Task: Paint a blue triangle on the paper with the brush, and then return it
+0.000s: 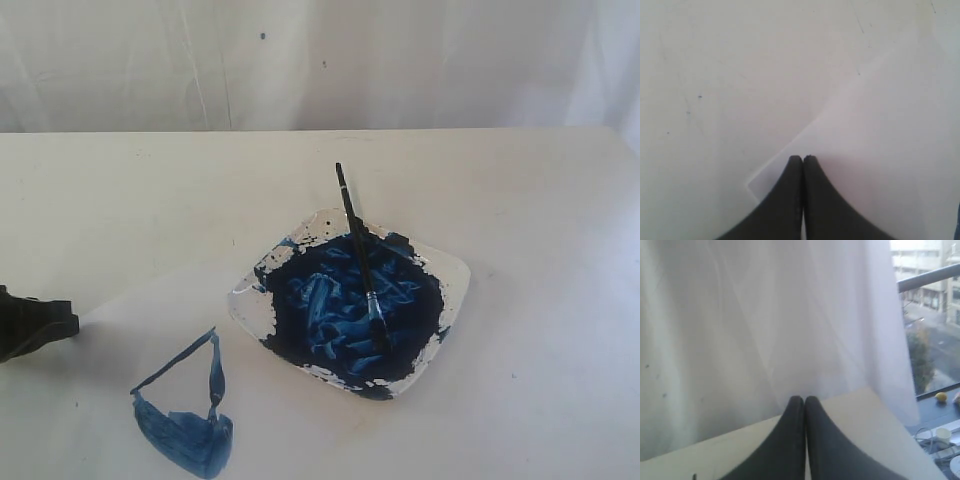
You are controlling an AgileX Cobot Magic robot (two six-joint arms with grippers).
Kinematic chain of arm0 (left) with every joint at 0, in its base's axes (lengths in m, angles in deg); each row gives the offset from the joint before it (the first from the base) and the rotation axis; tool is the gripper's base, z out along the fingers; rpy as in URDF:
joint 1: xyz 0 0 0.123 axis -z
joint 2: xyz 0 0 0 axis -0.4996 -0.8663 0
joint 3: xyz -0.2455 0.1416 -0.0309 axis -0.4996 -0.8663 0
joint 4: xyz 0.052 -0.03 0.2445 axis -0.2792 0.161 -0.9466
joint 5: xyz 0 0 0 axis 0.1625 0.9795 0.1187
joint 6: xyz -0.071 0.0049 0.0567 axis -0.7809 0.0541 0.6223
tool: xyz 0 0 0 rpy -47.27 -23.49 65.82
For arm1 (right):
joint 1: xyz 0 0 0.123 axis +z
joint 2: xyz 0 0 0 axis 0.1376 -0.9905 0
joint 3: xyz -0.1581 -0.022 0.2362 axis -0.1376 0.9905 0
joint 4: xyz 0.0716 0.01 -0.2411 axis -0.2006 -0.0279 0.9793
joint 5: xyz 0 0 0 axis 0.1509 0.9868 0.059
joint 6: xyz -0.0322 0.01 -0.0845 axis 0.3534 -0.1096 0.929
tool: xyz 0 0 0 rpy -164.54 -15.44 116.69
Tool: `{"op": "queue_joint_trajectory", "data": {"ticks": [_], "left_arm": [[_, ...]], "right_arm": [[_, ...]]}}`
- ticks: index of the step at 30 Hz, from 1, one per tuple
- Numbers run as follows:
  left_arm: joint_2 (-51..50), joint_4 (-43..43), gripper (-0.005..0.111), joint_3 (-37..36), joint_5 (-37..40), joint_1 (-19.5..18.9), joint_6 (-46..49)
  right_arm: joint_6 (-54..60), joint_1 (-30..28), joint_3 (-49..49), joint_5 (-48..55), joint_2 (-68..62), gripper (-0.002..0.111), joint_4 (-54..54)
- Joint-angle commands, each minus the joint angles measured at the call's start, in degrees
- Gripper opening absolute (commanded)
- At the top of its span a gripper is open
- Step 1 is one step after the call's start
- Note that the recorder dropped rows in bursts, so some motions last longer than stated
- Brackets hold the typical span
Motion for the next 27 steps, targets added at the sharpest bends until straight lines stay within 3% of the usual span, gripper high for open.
{"op": "queue_joint_trajectory", "data": {"ticks": [1,15,22,27], "left_arm": [[-0.6,-0.5,0.0,-0.3,7.3,0.0,0.3],[-0.6,-0.5,0.0,-0.3,7.3,0.0,0.3],[-0.6,-0.5,0.0,-0.3,7.3,0.0,0.3],[-0.6,-0.5,0.0,-0.3,7.3,0.0,0.3]], "right_arm": [[1.0,-0.3,9.0,-10.5,5.4,0.0,0.1],[-0.2,-0.3,19.5,-8.8,9.3,0.0,7.5],[-31.5,-0.3,26.3,-12.0,12.4,0.0,40.4],[-39.8,-0.3,31.6,-18.1,14.8,0.0,43.4]]}}
